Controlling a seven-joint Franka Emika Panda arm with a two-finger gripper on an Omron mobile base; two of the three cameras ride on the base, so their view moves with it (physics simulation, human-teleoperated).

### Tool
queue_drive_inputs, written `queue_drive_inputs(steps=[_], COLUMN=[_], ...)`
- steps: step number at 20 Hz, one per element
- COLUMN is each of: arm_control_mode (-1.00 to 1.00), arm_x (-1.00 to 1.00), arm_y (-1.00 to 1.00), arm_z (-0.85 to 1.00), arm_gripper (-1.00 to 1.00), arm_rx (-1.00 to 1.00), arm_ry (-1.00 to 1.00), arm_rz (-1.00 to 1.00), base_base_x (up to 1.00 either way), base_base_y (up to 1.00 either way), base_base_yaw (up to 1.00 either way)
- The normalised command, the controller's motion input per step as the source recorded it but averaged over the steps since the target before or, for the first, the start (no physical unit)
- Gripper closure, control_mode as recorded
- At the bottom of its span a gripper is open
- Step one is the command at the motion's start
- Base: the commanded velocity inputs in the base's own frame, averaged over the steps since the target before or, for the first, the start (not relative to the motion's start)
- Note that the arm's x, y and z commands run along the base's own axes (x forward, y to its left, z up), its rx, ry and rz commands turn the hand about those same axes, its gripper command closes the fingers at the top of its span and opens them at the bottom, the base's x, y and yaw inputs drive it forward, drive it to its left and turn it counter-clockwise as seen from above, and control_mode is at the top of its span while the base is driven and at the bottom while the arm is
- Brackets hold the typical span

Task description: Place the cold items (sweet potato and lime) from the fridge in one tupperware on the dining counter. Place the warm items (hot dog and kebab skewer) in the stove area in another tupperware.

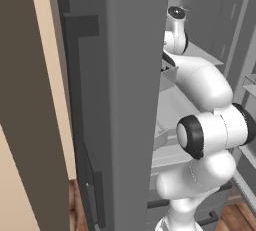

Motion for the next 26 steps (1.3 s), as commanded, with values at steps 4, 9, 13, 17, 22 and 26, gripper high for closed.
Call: queue_drive_inputs(steps=[4,9,13,17,22,26], arm_control_mode=[-1.00,-1.00,-1.00,-1.00,-1.00,-1.00], arm_x=[0.10,0.07,0.01,-0.16,-0.58,-0.73], arm_y=[-0.03,0.00,0.00,-0.12,-0.29,-0.32], arm_z=[-0.23,-0.36,-0.23,-0.21,-0.15,0.05], arm_gripper=[-1.00,1.00,1.00,1.00,1.00,1.00], arm_rx=[0.00,-0.01,0.00,0.07,0.13,0.05], arm_ry=[0.02,0.10,0.02,0.00,-0.23,-0.30], arm_rz=[0.00,0.00,0.00,0.00,-0.08,-0.04], base_base_x=[0.00,0.00,0.00,0.00,0.00,0.00], base_base_y=[0.00,0.00,0.00,0.00,0.00,0.00], base_base_yaw=[0.00,0.00,0.00,0.00,0.00,0.00])
